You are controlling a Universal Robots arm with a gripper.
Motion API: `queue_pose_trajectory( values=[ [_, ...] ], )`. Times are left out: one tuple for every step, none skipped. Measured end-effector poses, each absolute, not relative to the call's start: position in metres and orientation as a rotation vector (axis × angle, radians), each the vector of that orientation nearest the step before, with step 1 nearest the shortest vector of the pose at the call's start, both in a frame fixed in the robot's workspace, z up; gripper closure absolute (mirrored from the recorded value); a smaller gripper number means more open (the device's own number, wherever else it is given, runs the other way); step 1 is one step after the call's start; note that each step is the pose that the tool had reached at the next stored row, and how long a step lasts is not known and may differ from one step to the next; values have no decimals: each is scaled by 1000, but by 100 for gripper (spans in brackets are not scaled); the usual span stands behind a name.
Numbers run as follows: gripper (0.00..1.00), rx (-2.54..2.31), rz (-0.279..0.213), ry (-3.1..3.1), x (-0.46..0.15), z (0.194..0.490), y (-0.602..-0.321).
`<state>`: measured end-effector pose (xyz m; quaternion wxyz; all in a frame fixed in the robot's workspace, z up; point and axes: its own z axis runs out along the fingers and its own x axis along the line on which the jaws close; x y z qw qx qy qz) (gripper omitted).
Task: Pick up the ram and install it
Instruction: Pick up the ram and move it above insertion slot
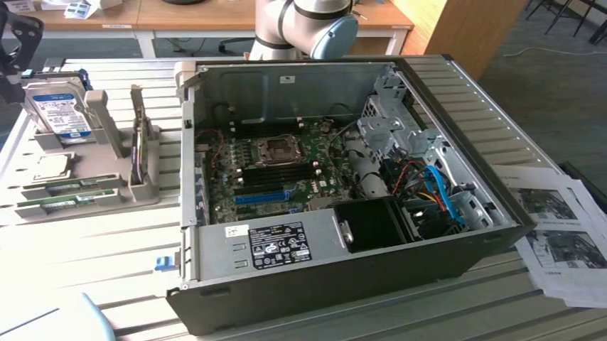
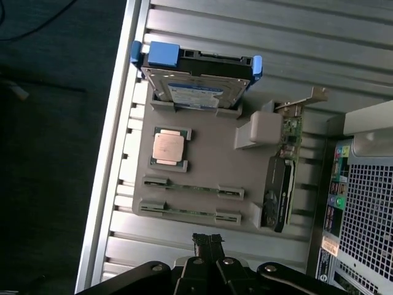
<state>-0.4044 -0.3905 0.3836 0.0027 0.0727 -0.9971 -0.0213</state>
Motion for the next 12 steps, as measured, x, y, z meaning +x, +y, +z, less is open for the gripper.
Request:
queue_pose_trajectory(
  values=[
    [91, 242, -67, -3126, -404, 384, -390],
    [91, 256, -67, -3125, -404, 384, -390],
    [91, 270, -67, -3123, -404, 384, -390],
    [91, 284, -67, -3122, -404, 384, -390],
    [91, 298, -67, -3120, -404, 384, -390],
    [91, 313, -66, -3119, -404, 384, -390],
    [91, 328, -66, -3117, -404, 384, -390],
    [91, 342, -66, -3115, -404, 384, -390],
    [91, 359, -66, -3113, -404, 384, -390],
    [91, 374, -66, -3111, -404, 384, -390],
    [91, 389, -66, -3109, -404, 384, -390],
    [91, 404, -66, -3107, -404, 384, -390]
  ],
)
